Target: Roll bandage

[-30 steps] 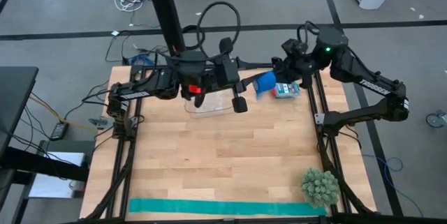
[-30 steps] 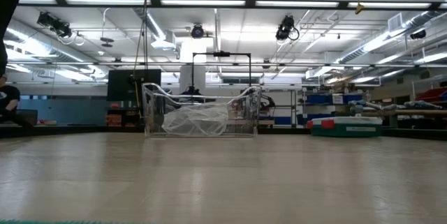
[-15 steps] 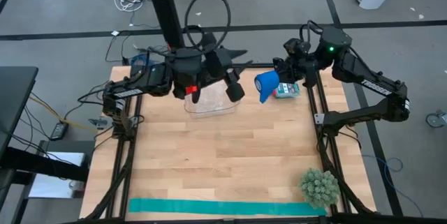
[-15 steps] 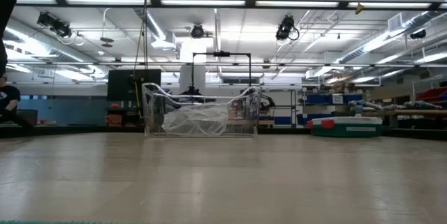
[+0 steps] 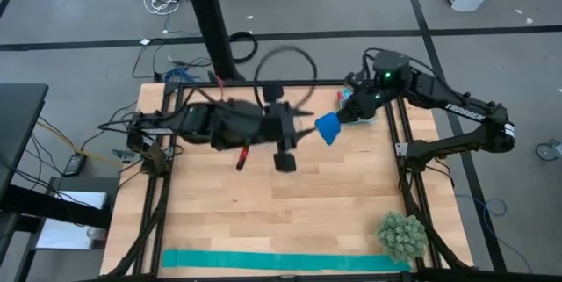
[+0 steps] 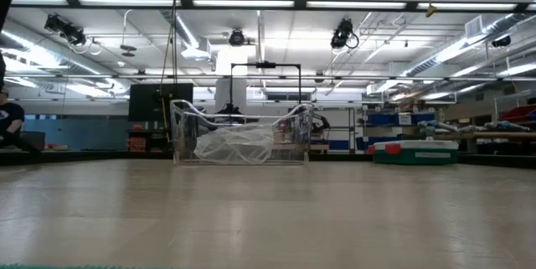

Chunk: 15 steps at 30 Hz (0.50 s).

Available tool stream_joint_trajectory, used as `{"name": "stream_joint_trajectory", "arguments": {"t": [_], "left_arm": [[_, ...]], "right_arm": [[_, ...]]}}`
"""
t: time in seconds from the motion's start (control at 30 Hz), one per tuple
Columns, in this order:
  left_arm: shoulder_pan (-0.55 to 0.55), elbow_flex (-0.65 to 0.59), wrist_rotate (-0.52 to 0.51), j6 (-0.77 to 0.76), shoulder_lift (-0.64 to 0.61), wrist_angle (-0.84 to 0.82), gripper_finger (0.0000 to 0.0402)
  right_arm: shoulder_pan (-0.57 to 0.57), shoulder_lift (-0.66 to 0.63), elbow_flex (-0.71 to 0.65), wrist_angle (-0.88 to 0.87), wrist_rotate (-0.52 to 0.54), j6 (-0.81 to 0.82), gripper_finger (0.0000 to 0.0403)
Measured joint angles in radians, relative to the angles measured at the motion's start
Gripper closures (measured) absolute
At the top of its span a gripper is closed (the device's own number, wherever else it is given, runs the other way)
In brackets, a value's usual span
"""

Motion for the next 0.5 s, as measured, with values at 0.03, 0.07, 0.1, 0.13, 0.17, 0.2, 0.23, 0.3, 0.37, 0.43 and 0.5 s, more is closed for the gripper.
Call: {"name": "stream_joint_trajectory", "arguments": {"t": [0.03,0.07,0.1,0.13,0.17,0.2,0.23,0.3,0.37,0.43,0.5], "left_arm": [[-0.007,-0.013,-0.004,-0.031,0.0,-0.01,0.025],[-0.011,-0.028,-0.008,-0.072,0.0,-0.011,0.025],[-0.015,-0.041,-0.015,-0.121,0.0,-0.017,0.025],[-0.02,-0.048,-0.02,-0.17,0.001,-0.031,0.025],[-0.024,-0.05,-0.022,-0.212,0.002,-0.049,0.025],[-0.029,-0.05,-0.023,-0.248,0.003,-0.064,0.025],[-0.035,-0.05,-0.023,-0.278,0.003,-0.077,0.025],[-0.046,-0.051,-0.023,-0.33,0.001,-0.093,0.025],[-0.057,-0.07,-0.023,-0.373,-0.001,-0.095,0.025],[-0.07,-0.086,-0.028,-0.403,0.002,-0.096,0.025],[-0.084,-0.112,-0.032,-0.422,0.003,-0.061,0.025]], "right_arm": [[0.003,0.0,-0.018,0.003,0.008,0.002,0.0403],[0.008,-0.001,-0.04,0.012,0.012,0.012,0.0403],[0.014,-0.001,-0.065,0.021,0.014,0.025,0.0403],[0.02,-0.001,-0.094,0.04,0.016,0.043,0.0403],[0.028,0.0,-0.124,0.072,0.017,0.07,0.0403],[0.035,0.0,-0.155,0.11,0.017,0.108,0.0403],[0.044,0.0,-0.188,0.153,0.015,0.142,0.0403],[0.063,0.0,-0.261,0.253,0.013,0.217,0.0403],[0.081,0.0,-0.335,0.36,0.016,0.286,0.0403],[0.099,0.0,-0.404,0.469,0.024,0.344,0.0403],[0.117,0.0,-0.466,0.551,0.03,0.392,0.0403]]}}
